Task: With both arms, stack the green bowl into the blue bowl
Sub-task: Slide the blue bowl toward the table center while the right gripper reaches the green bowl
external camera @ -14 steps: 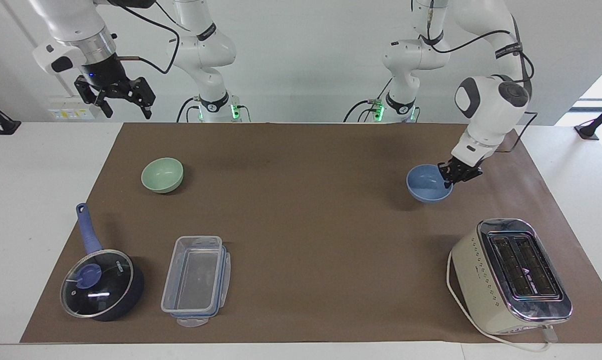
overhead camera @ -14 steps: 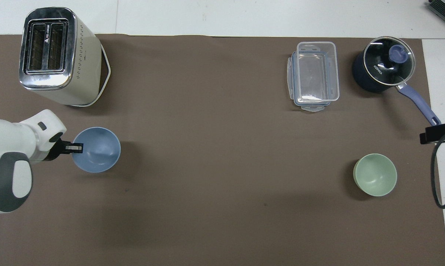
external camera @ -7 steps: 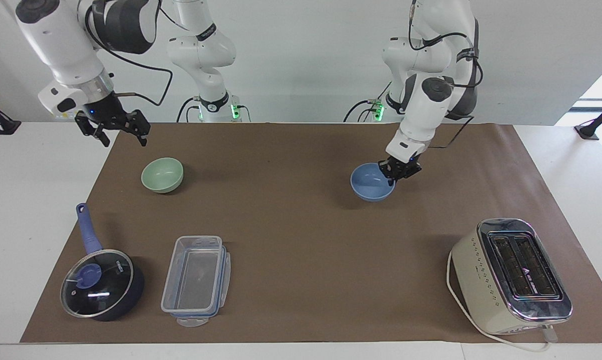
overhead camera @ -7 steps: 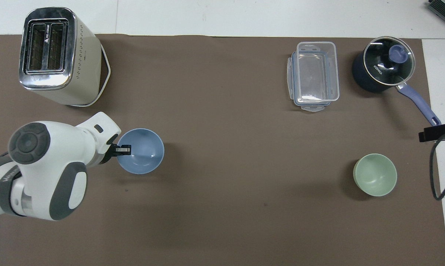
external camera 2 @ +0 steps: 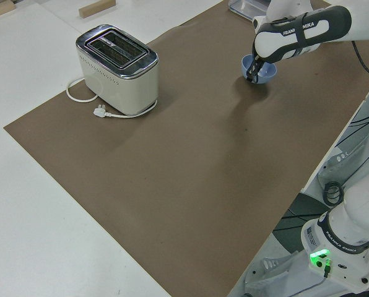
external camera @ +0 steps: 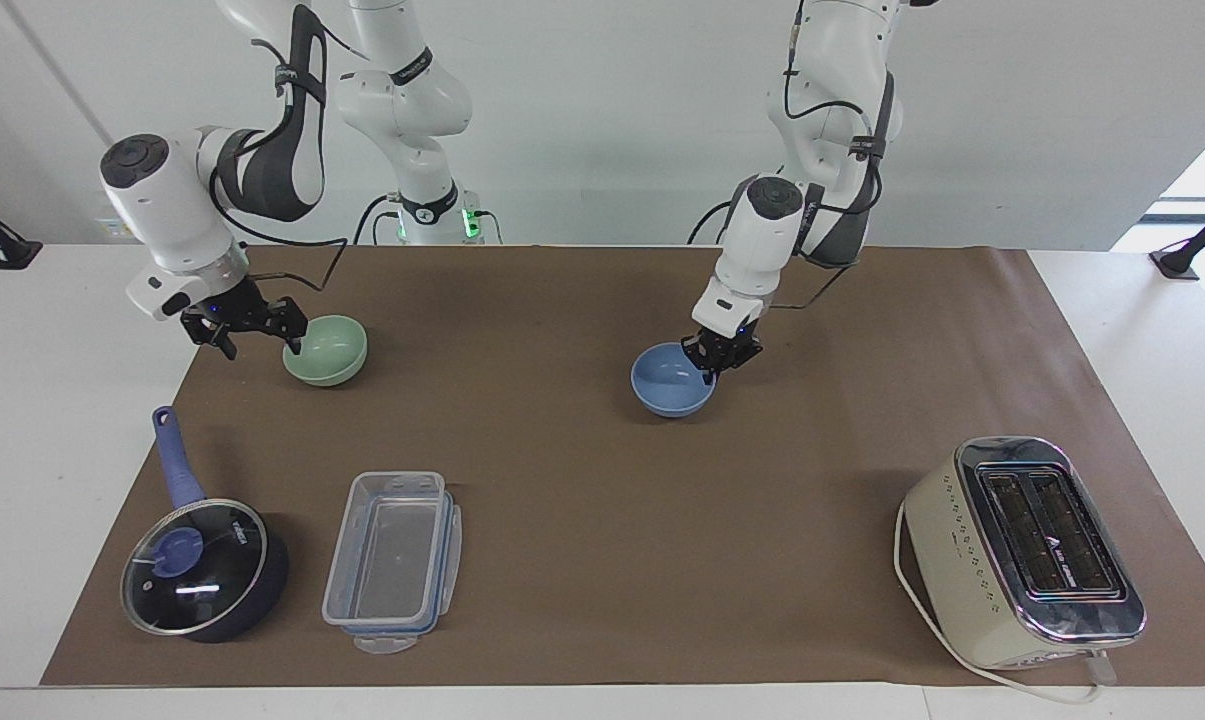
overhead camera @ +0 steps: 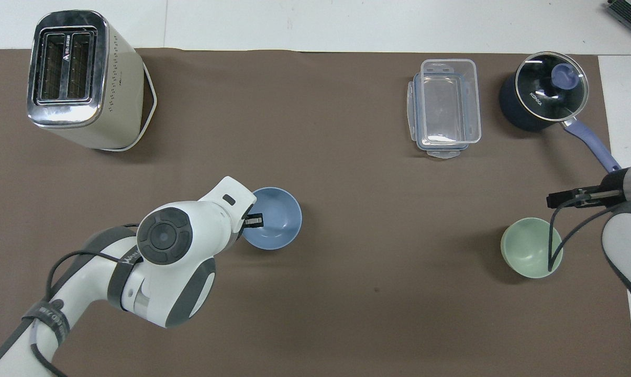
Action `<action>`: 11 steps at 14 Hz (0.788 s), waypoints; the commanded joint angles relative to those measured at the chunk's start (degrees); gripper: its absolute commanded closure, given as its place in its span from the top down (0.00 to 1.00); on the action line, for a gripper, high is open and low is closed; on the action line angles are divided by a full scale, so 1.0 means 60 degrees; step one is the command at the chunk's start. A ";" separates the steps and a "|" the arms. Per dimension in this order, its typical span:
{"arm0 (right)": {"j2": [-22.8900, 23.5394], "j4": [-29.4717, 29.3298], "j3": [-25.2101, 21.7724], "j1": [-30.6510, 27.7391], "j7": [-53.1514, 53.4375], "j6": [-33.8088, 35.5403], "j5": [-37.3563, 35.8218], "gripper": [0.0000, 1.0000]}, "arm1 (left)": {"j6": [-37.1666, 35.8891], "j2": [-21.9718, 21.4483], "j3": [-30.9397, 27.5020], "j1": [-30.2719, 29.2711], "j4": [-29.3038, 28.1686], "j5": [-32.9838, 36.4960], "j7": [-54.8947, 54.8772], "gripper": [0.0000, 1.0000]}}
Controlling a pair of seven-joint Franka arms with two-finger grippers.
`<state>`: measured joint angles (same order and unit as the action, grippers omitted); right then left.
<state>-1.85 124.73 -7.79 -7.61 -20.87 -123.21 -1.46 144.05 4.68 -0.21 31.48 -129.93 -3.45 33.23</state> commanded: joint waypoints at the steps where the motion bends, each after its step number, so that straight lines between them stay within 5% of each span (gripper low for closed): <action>1: 0.0219 0.0480 0.0082 -0.0429 -0.0737 -0.0468 0.0095 1.00 | 0.0117 -0.0047 -0.0127 0.0319 0.0034 -0.0040 0.0394 0.00; 8: 0.0425 0.1126 0.0082 -0.0577 -0.1283 -0.0880 0.0126 1.00 | 0.0308 -0.0032 -0.0083 0.0949 0.0166 -0.0550 0.0439 0.04; 11: 0.0455 0.1126 0.0082 -0.0577 -0.1356 -0.0881 0.0140 0.53 | 0.0264 -0.0047 -0.0068 0.1067 0.0166 -0.0744 0.0337 0.13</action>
<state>1.19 130.62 -7.77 -10.19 -26.86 -127.25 -1.34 145.51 4.67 0.21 36.59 -129.08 -6.79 35.62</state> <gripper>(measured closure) 0.233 0.912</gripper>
